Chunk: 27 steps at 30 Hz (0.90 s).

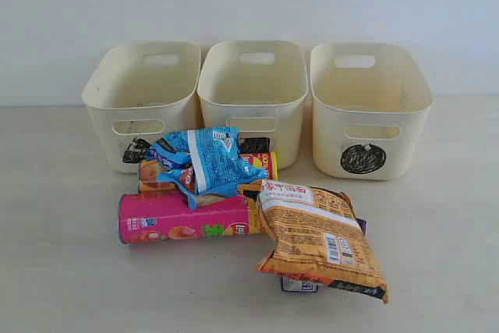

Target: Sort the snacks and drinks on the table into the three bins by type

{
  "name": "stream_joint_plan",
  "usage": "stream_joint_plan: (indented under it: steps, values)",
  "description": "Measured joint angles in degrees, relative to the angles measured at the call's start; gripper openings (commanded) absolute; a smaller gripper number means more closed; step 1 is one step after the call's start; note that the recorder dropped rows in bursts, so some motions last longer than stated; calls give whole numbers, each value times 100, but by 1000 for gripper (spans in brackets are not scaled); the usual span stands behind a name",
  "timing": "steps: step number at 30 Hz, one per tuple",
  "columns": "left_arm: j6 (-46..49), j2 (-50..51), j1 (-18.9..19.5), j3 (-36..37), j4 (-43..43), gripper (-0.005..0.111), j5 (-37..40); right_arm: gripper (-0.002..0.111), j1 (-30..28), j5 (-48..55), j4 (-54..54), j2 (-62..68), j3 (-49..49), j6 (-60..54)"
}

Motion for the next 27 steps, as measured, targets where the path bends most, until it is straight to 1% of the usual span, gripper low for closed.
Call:
stream_joint_plan:
  steps: [2, 4, 7, 10, 15, 17, 22, 27]
  values:
    - [0, 0, 0, 0, 0, 4, 0, 0, 0, -413, 126, 0, 0, 136]
    - [0, 0, 0, 0, 0, 4, 0, 0, 0, -993, 521, 0, 0, 745]
    - [0, 0, 0, 0, 0, 4, 0, 0, 0, -1821, 702, 0, 0, 1326]
    - [0, 0, 0, 0, 0, 4, 0, 0, 0, -1897, 715, 0, -94, 1547]
    - [0, 0, 0, 0, 0, 4, 0, 0, 0, -1836, 590, 626, -857, 1614]
    - [0, 0, 0, 0, 0, 4, 0, 0, 0, -1613, 440, 986, -1267, 1614]
    - [0, 0, 0, 0, 0, 4, 0, 0, 0, -547, 199, 2072, -2369, 1403]
    - [0, 0, 0, 0, 0, 4, 0, 0, 0, 1307, 210, 3176, -3552, 684]
